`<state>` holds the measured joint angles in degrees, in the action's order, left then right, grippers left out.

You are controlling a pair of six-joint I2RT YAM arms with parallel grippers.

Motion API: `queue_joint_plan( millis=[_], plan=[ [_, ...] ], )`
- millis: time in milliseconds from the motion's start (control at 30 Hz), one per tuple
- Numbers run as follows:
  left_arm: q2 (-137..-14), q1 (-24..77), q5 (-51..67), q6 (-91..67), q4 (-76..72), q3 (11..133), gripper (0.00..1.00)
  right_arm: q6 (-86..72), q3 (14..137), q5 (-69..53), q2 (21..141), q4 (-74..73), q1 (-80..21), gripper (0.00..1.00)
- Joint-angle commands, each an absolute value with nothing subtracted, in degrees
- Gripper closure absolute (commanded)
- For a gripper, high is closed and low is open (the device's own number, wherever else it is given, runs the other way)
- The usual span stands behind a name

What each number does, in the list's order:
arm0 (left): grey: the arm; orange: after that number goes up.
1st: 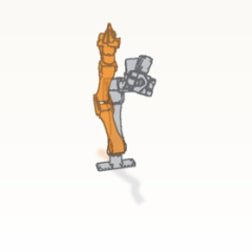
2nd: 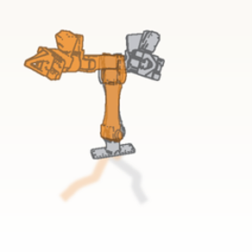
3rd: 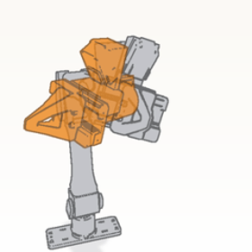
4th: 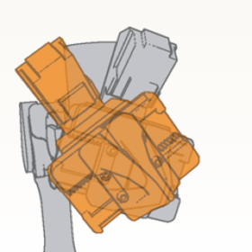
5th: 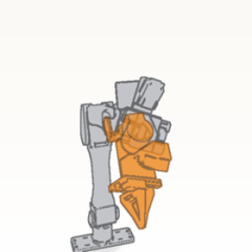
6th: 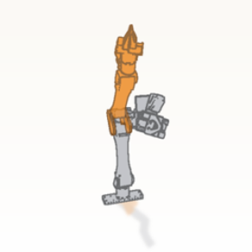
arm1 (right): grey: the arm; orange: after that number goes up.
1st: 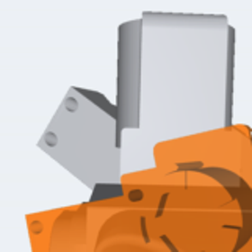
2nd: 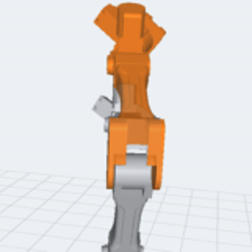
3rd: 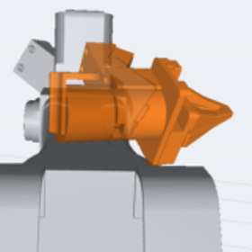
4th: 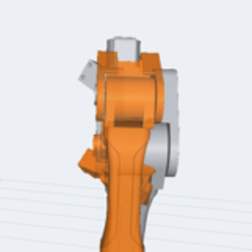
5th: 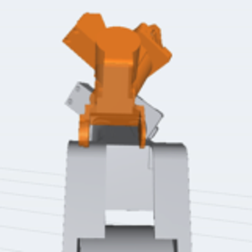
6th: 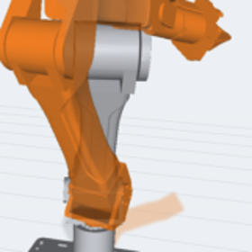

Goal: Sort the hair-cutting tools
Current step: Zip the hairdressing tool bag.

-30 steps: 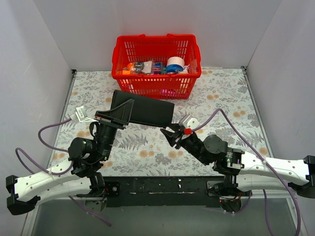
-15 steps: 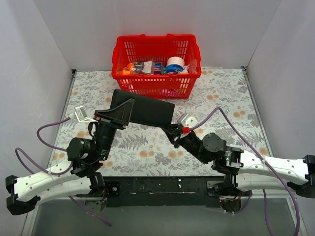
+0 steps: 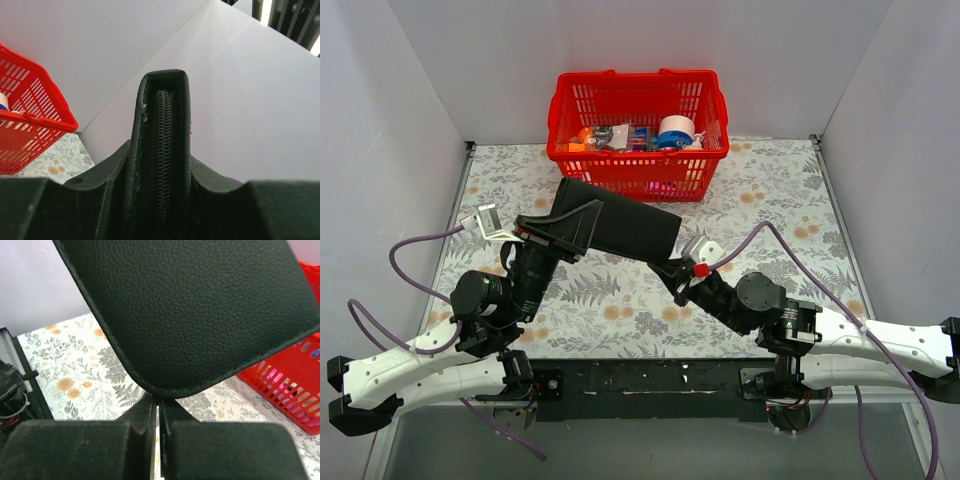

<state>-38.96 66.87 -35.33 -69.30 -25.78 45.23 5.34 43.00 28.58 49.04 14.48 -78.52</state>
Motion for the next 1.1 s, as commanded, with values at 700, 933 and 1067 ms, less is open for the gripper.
queue_joint_plan(
  millis=[700,933,1067],
  plan=[
    [-49.04,67.06,-15.65,-73.04,22.30,79.54,1.00,10.37,49.48,25.04,45.09,-18.01,-78.75,0.99],
    [-50.54,66.97,-12.40,-75.58,26.63,78.58,1.00,10.55,49.22,34.09,43.59,-18.54,-78.75,0.99],
    [-49.75,66.97,-11.17,-77.25,27.95,76.39,1.00,10.37,49.57,38.49,43.07,-19.07,-78.75,0.99]
  ],
)
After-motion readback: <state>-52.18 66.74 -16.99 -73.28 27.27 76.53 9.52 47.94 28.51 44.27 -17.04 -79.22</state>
